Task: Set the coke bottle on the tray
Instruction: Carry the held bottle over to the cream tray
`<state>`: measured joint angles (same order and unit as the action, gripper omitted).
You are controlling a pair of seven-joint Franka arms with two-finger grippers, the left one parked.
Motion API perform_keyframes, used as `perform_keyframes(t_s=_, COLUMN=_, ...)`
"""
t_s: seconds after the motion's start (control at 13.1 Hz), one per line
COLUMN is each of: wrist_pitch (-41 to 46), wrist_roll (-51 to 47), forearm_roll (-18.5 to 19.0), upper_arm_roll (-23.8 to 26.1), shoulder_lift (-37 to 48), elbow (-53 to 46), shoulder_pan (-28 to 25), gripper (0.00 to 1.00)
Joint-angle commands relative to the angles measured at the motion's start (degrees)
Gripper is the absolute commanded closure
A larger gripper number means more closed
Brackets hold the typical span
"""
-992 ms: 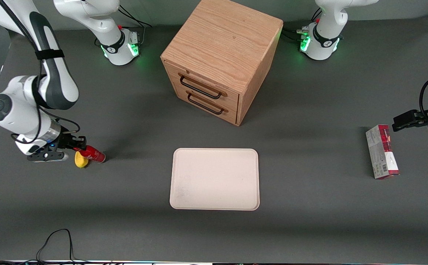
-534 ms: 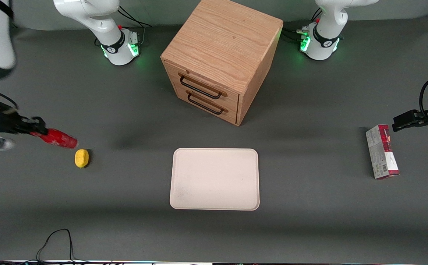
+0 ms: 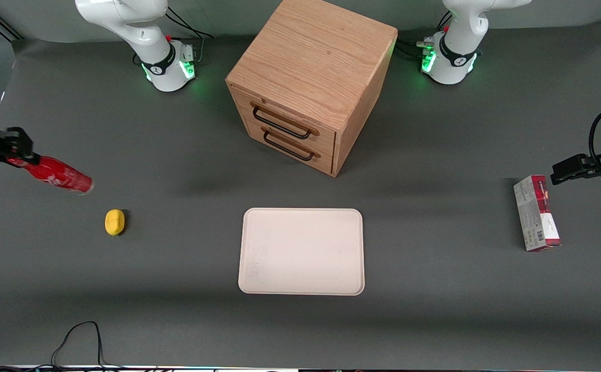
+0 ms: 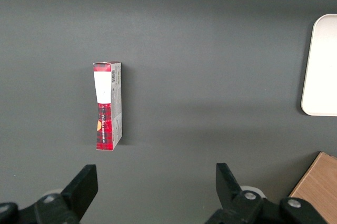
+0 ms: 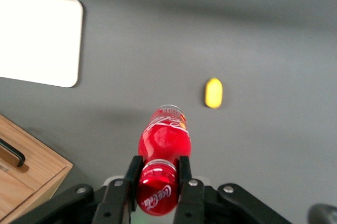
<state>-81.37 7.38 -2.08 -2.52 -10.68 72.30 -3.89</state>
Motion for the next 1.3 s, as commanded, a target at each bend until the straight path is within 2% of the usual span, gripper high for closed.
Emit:
perform_keyframes(t_s=0.0, wrist_pitch=1.13, wrist_roll=-0.17, forearm_roll=-0.38, upper_arm_roll=5.31, shoulder_lift=-11.09, elbow=-14.09, shoulder_pan=-1.55, gripper=0.92)
perform_keyframes(t_s=0.08, wrist_pitch=0.95, wrist_roll=-1.48, forearm_roll=-0.12, upper_arm_roll=6.29, shoulder_lift=-13.64, elbow=-16.29, shoulder_pan=-3.47, gripper=0.94)
perform_keyframes(t_s=0.31, wrist_pitch=-0.53, wrist_roll=-4.64, forearm_roll=4.44, upper_arm_roll=6.21, shoulder_lift=-19.28, elbow=-20.97, shoulder_pan=-14.88, gripper=0.97)
perform_keyframes(t_s=0.53, wrist_pitch=-3.26, wrist_roll=-7.03, forearm_roll=4.98, upper_arm_roll=6.38, shoulder_lift=-20.52, elbow=-21.06, shoulder_pan=-21.49, gripper=0.98)
perform_keyframes(t_s=0.84, wrist_pitch=-7.38, wrist_roll=-6.85, forearm_roll=4.98, upper_arm_roll=6.03, shoulder_lift=-23.06, elbow=-20.89, shoulder_pan=-22.57, gripper=0.98)
perform_keyframes(t_s=1.22, wrist_pitch=-19.76, wrist_roll=-6.50, forearm_roll=4.98, upper_arm_roll=5.59, shoulder_lift=-33.16, elbow=-20.27, shoulder_pan=-21.78, gripper=0.98)
